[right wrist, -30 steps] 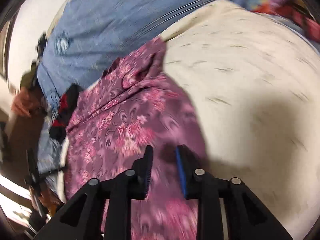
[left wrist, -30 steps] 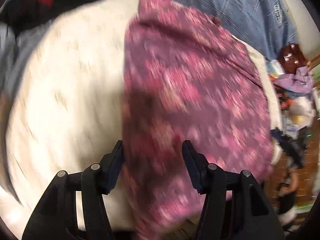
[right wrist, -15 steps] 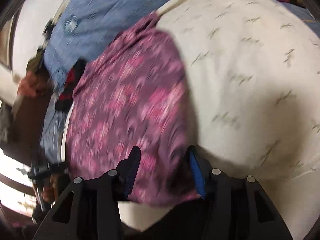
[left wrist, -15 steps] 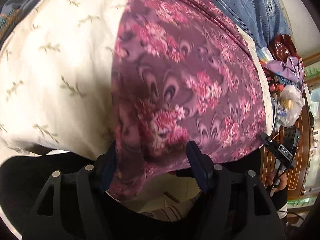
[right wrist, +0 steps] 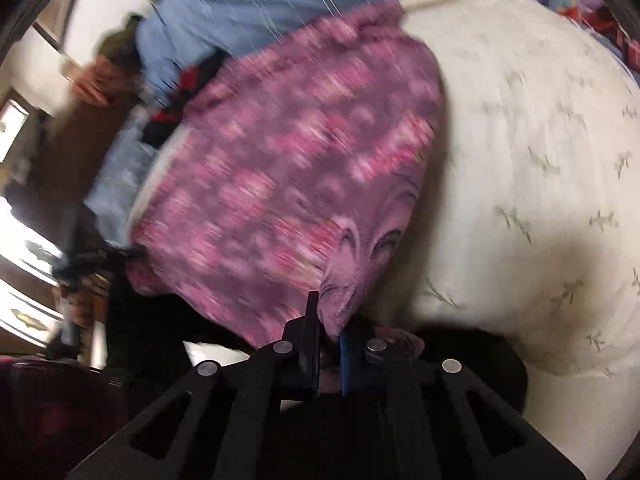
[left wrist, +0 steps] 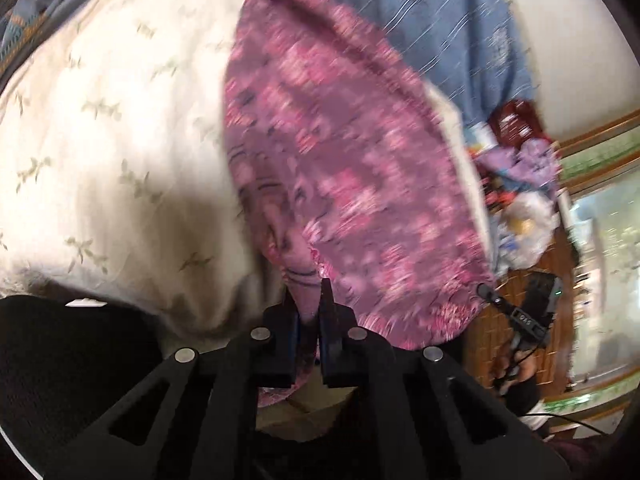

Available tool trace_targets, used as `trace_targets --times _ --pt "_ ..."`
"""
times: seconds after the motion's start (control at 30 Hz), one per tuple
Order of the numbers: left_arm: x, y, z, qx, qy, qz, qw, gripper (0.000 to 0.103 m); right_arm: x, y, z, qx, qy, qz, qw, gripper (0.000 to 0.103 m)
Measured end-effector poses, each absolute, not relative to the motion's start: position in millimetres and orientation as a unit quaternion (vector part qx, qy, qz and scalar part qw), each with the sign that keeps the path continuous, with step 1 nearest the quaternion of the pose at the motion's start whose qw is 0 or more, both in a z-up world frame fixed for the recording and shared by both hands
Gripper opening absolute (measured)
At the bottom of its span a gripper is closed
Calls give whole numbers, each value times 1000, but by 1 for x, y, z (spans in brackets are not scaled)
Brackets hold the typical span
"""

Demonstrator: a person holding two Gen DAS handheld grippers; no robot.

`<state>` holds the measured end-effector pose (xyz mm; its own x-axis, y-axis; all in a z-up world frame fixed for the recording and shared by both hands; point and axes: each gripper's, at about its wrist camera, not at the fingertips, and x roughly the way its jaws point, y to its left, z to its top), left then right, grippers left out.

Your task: Fold small clothes

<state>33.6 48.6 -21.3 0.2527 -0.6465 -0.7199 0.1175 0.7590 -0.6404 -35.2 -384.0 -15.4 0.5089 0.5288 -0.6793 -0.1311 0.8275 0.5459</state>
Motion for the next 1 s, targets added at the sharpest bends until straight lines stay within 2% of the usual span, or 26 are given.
trace_targets --times 0.3,0.53,0.73,0.87,1.0 --pt "90 61 32 -317 478 -272 773 5 20 -406 25 381 316 233 837 6" --pt "170 66 43 -345 455 -239 785 5 105 -425 32 434 270 208 834 6" --pt "245 65 26 -360 455 -212 787 5 177 -434 16 462 271 181 825 6" --pt "290 62 -11 -366 494 -175 769 5 215 -439 -10 475 294 147 816 6" --pt "301 67 -34 -392 515 -170 743 5 237 -448 -38 499 321 105 798 10"
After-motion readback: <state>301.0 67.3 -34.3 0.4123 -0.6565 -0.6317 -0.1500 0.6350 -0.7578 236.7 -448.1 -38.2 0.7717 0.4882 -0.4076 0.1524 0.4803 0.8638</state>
